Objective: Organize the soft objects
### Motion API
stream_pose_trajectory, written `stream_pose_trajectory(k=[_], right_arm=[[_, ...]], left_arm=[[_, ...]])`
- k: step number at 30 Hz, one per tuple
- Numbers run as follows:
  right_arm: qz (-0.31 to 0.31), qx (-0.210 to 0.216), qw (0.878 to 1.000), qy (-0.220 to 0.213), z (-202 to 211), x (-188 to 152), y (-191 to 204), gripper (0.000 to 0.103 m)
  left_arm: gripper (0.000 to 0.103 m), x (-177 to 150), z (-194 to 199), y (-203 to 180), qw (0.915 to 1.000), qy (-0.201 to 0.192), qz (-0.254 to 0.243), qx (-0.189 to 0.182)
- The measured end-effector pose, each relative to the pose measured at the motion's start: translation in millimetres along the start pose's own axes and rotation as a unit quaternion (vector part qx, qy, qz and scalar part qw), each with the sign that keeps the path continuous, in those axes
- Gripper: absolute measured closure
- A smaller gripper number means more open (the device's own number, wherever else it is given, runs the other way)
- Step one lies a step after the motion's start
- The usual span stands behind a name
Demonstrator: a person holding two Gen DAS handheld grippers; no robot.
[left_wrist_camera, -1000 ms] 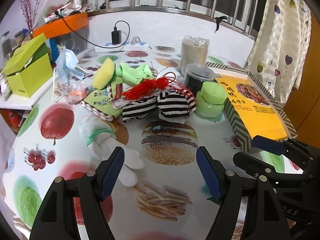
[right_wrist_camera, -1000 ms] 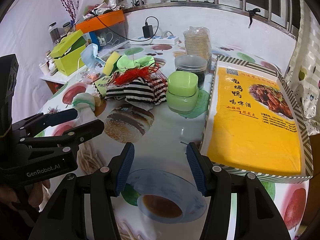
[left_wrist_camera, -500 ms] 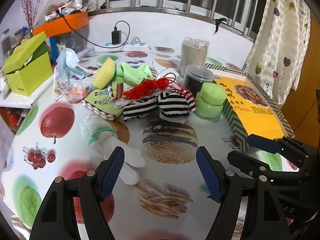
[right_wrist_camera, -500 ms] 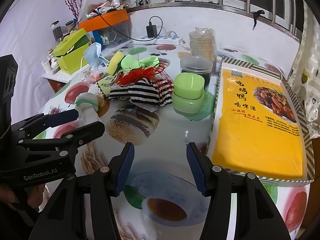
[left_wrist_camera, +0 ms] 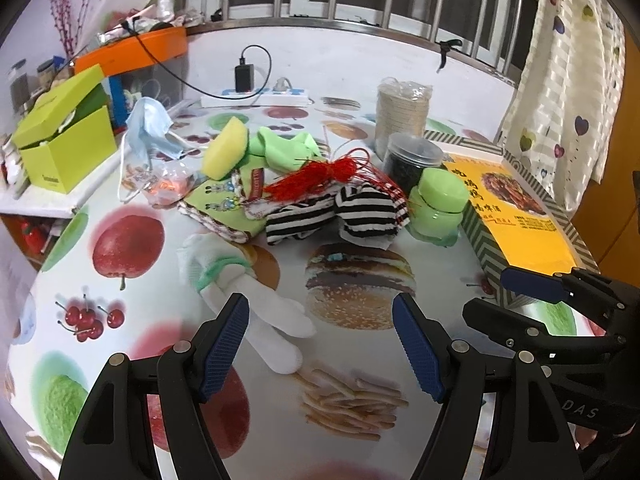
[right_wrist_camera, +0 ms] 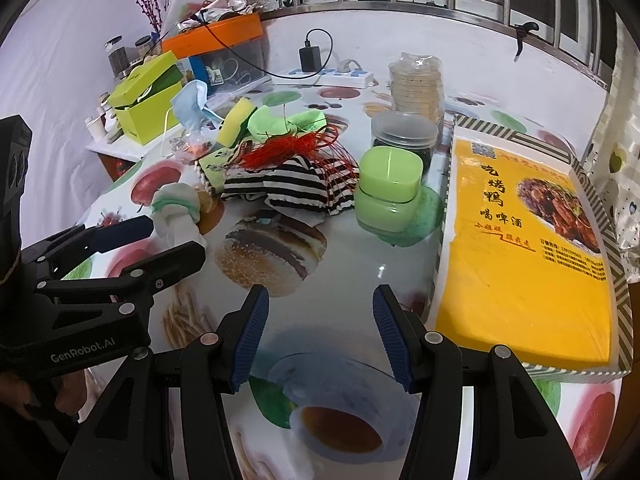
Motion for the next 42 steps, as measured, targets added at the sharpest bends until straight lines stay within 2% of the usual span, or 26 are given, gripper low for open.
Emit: stream_pose_trajectory(k=[20,35,42], right_arm=[[0.021,0.018,1.000,0.011,-22,18,17,0.048],[0.045,0.039,0.998,0.019,-50,38,38,0.048],[0.049,0.037,0.998,0.017,-66,52,43,0.048]], left_arm=[[0.028,4,-10,42,0.9986,0.007,0.039,0.035],[0.028,-2,-35,78,0.9952,0.031,0.082,0.045],[0.028,3,-46,94,0.9934,0.030,0.094,0.059]])
Point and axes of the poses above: each gripper's, at about its wrist camera, not at the fingertips, and z roughly against the way its jaws point, y to its left, x to its top, the point moved 7 cm from there along -z, roughly the way its jaws point, and after that the axes turned 2 degrees about -z, right-handed, at the moved point
